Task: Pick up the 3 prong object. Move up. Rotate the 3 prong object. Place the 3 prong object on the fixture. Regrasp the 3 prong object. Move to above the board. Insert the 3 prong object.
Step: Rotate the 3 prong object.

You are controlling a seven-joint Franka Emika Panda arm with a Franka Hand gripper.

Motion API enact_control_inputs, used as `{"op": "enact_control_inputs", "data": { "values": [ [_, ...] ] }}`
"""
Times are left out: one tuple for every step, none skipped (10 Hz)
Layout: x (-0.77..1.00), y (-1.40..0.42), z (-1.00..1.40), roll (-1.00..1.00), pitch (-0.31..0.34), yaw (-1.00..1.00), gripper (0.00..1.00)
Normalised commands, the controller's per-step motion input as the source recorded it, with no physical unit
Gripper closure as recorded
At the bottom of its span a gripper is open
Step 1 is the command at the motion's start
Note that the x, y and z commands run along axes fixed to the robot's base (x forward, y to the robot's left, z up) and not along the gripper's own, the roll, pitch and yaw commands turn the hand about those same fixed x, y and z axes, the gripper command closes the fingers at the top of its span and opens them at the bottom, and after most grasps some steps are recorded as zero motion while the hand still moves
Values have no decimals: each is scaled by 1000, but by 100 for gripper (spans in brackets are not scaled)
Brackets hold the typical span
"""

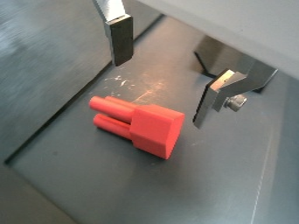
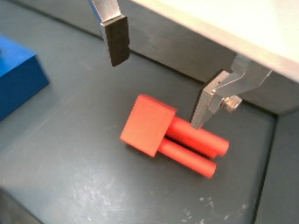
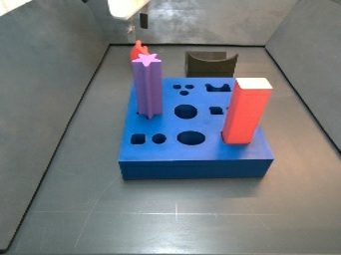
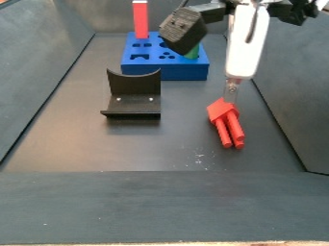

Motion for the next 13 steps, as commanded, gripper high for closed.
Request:
{"op": "enact_control_inputs", "data": {
  "values": [
    [42,1,-36,2,-9,1000,0],
    [42,1,-35,3,-9,1000,0],
    [42,1,-35,3,-9,1000,0],
    [42,1,-35,3,-10,1000,0],
    [42,1,-35,3,-10,1000,0],
    [42,1,-35,3,-11,1000,0],
    [42,1,-35,3,-11,1000,0],
    [42,1,-35,3,-12,1000,0],
    [42,1,-34,4,-12,1000,0],
    [42,1,-34,4,-13,1000,0],
    [42,1,-34,4,-14,1000,0],
    [42,1,-34,4,-15,1000,0],
    [42,1,-34,5,-16,1000,0]
  ]
}}
